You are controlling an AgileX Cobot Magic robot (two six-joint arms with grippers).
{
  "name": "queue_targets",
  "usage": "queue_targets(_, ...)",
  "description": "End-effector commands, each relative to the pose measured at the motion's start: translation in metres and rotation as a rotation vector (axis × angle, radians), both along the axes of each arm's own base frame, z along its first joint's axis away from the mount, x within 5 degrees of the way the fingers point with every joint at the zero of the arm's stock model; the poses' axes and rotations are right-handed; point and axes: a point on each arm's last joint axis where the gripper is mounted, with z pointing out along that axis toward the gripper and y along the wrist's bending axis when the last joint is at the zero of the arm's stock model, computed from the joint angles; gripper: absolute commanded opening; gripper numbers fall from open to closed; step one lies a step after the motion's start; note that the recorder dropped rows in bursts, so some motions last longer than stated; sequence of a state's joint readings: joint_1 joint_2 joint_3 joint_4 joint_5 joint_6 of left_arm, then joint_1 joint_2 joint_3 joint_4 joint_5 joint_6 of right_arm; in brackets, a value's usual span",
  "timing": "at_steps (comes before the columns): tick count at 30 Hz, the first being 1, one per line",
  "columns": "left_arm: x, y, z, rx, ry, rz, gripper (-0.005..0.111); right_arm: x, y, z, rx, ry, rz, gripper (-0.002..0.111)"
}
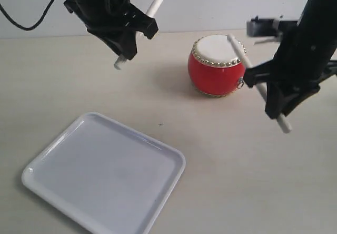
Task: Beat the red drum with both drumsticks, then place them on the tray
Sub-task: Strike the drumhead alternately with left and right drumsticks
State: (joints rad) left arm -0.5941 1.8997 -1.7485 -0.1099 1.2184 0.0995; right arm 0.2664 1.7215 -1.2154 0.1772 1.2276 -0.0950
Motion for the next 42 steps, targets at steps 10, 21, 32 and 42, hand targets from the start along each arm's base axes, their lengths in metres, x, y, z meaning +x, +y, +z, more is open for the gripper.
queue_targets(10, -0.006, -0.028, -0.029, -0.099, 0.067, -0.061, 0.000, 0.001, -0.004, 0.085, 0.033, -0.315, 0.051, 0.000)
queue_targets(21, 0.013, -0.052, -0.129, 0.031, 0.316, -0.112, 0.000, -0.026, -0.012, 0.147, 0.079, -0.520, 0.041, 0.000)
queue_targets(32, -0.004, -0.033, -0.022, -0.065, 0.083, -0.132, 0.000, 0.010, 0.001, 0.022, 0.009, -0.101, 0.040, 0.000)
queue_targets(42, -0.014, -0.024, 0.001, -0.066, 0.024, -0.150, 0.000, 0.029, 0.003, -0.006, -0.040, -0.040, 0.064, 0.000)
